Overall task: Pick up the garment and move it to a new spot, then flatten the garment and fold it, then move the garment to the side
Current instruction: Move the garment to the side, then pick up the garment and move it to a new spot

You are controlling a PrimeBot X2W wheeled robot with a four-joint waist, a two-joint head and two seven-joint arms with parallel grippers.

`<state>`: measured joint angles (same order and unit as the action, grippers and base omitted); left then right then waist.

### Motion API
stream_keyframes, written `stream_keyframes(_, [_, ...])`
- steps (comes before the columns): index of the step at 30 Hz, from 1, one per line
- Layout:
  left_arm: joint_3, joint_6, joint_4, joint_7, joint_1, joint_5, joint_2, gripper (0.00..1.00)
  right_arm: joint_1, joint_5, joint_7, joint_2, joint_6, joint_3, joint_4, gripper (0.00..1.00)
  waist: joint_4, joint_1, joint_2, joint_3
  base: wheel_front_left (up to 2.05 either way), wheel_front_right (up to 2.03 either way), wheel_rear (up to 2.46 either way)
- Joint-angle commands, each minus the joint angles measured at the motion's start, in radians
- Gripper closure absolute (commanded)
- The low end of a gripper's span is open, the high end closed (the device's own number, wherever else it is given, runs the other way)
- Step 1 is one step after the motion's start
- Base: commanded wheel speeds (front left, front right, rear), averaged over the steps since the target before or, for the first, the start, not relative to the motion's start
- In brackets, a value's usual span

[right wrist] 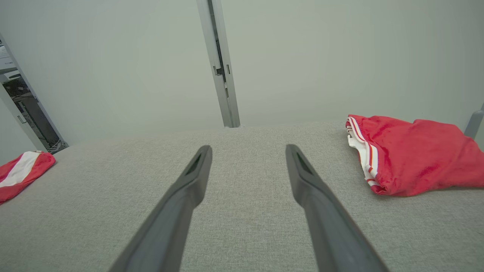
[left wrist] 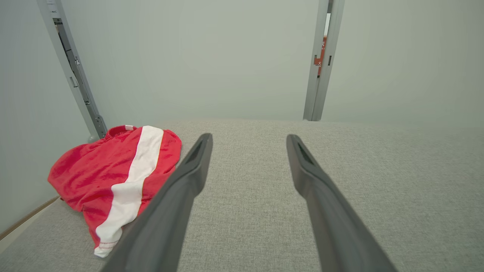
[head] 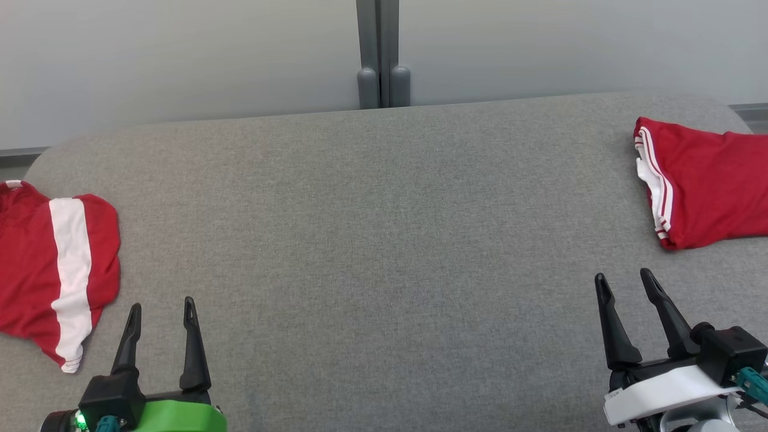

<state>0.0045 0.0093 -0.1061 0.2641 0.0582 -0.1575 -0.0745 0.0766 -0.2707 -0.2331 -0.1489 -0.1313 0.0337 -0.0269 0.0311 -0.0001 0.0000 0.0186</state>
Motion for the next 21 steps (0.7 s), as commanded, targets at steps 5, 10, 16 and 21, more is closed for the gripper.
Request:
stream_keyframes(5, [0.011,-0.007,-0.004,0.0,0.017,0.015,0.001,0.0,0.018,0.012,0.003,0.007,0.001,0.001,-0.003,0.0,0.002,0.0001,0.0,-0.008,0.0,0.0,0.0])
stream_keyframes(10, [0.016,-0.009,-0.004,0.0,0.024,0.016,0.002,0.0,0.021,0.017,0.009,0.014,0.001,0.005,-0.007,0.0,0.006,0.0001,0.0,-0.017,0.0,0.0,0.0])
stream_keyframes(16, [0.02,-0.012,0.0,0.0,0.014,0.017,-0.002,0.0,0.021,0.02,0.009,0.017,0.001,0.005,-0.005,0.0,0.035,0.0001,0.0,-0.018,0.0,0.0,0.0])
stream_keyframes(21, [0.028,-0.009,0.005,0.0,0.01,0.018,-0.005,0.0,0.015,0.015,0.007,0.016,0.001,0.006,-0.001,0.0,0.08,0.0001,0.0,-0.011,0.0,0.0,0.0])
